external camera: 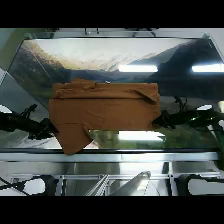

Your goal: Fold the shirts.

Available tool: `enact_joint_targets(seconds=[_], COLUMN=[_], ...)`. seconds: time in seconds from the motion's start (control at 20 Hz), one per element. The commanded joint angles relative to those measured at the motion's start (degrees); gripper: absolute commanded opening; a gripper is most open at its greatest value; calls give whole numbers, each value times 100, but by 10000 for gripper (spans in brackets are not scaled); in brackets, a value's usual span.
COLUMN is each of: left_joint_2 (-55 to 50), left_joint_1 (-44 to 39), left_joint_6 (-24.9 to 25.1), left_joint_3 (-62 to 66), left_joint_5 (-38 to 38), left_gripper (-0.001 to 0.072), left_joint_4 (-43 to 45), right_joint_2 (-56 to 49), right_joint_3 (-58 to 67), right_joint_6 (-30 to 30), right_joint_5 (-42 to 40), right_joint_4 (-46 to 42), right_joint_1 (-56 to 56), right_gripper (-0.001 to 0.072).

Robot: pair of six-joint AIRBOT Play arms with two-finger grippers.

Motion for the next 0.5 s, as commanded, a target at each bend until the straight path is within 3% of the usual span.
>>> enact_joint_targets(seconds=[0.0,0.15,0.25,0.35,0.4,0.45], left_joint_2=[-133,-658,-949,-1062,-1034,-942], left_joint_1=[-516,-688,-658,-529,-455,-367], left_joint_6=[138,402,608,608,605,605], left_joint_3=[-72,-72,-74,-76,-79,-87], left_joint_5=[935,136,-485,-951,-1110,-1209], left_gripper=[432,417,286,285,214,39], left_joint_4=[-372,-667,-691,-706,-710,-710], right_joint_2=[-2,-2,0,9,26,50], right_joint_3=[-2,0,11,13,13,13], right_joint_6=[4,4,4,15,24,28], right_joint_5=[63,179,313,433,533,640], right_joint_4=[2,13,20,20,20,22], right_joint_1=[24,9,-22,-90,-157,-236], right_gripper=[20,20,20,20,20,19])
